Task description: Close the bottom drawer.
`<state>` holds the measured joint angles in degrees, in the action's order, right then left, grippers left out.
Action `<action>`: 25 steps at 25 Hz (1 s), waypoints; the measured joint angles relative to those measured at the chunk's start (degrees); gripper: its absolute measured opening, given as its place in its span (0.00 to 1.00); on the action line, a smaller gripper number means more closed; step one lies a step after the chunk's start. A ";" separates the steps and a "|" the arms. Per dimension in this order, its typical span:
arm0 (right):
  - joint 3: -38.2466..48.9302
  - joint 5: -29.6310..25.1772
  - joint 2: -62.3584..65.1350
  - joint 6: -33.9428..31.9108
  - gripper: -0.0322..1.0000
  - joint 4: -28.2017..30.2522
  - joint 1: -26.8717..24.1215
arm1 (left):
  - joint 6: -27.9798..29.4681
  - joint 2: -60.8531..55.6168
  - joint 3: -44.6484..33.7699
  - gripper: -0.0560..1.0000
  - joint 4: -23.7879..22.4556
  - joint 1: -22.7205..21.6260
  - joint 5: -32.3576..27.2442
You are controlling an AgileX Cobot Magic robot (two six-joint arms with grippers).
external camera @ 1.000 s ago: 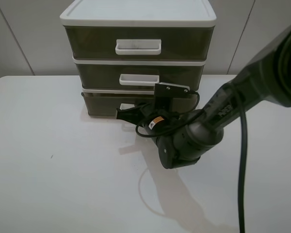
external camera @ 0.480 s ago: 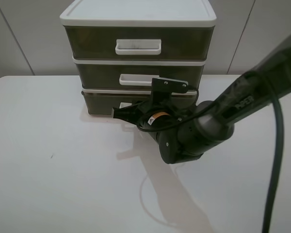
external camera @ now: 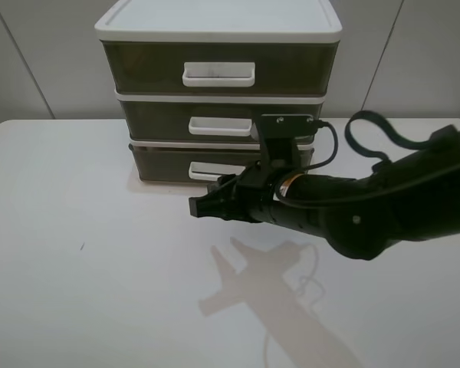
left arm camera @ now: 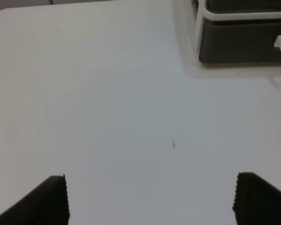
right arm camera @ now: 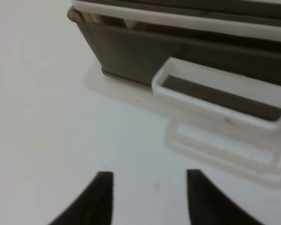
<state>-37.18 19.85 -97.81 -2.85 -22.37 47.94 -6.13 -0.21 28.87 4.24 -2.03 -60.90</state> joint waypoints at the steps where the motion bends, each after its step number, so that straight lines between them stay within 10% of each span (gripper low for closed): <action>1: 0.24 -3.54 2.05 0.00 0.44 0.14 -1.34 | 0.00 0.00 0.00 0.73 0.00 0.00 0.00; 5: 0.49 -19.18 11.50 0.05 0.65 1.31 -8.59 | 0.00 0.00 0.00 0.73 0.00 0.00 0.00; 18: 0.49 -53.45 49.17 0.12 0.72 10.33 -45.75 | 0.00 0.00 0.00 0.73 0.00 0.00 0.00; 25: 0.49 -65.81 73.98 1.05 0.74 14.39 -50.16 | 0.00 0.00 0.00 0.73 0.00 0.00 0.00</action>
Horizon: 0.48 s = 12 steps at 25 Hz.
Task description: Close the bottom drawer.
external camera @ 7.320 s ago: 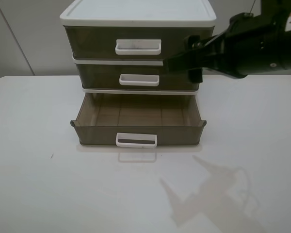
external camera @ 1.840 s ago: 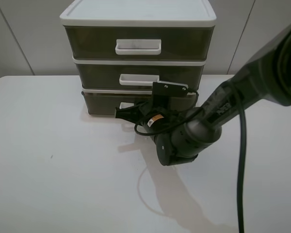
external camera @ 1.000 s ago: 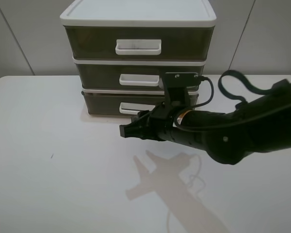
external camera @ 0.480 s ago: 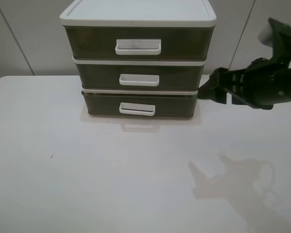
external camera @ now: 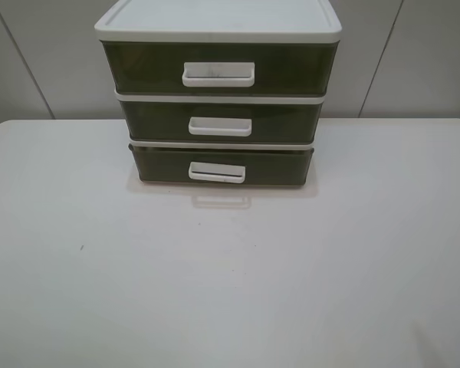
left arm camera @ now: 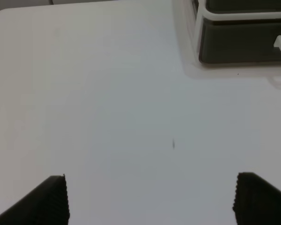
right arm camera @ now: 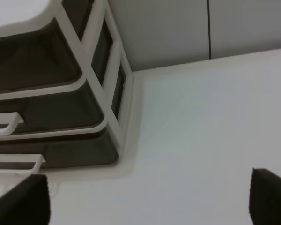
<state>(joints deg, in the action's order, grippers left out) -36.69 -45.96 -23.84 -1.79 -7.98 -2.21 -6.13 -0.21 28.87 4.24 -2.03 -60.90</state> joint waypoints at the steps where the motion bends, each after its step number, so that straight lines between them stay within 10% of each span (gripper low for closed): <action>1: 0.00 -1.95 2.57 0.00 0.74 0.76 0.00 | 0.00 0.00 0.00 0.73 0.00 0.00 0.00; 12: 0.59 -12.06 23.88 0.06 0.74 6.68 0.00 | 0.00 0.00 0.00 0.73 0.00 0.00 0.00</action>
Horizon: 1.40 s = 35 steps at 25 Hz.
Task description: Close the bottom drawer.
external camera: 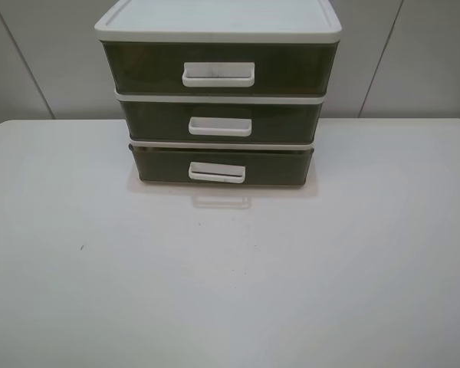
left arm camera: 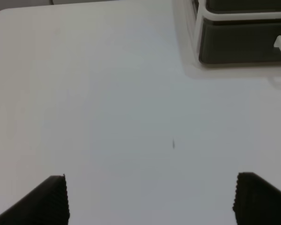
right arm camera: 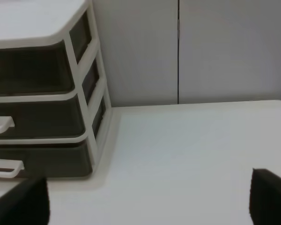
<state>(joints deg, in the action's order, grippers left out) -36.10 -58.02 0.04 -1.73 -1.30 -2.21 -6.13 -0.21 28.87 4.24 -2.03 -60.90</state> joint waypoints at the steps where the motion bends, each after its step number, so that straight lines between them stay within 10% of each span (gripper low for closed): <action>1: 0.19 -0.20 0.04 0.00 0.74 0.00 0.00 | 0.00 0.00 0.00 0.73 0.00 0.00 0.00; 35: 6.52 -2.49 0.04 0.00 0.74 0.04 0.00 | 0.00 0.00 0.00 0.73 0.00 0.00 0.00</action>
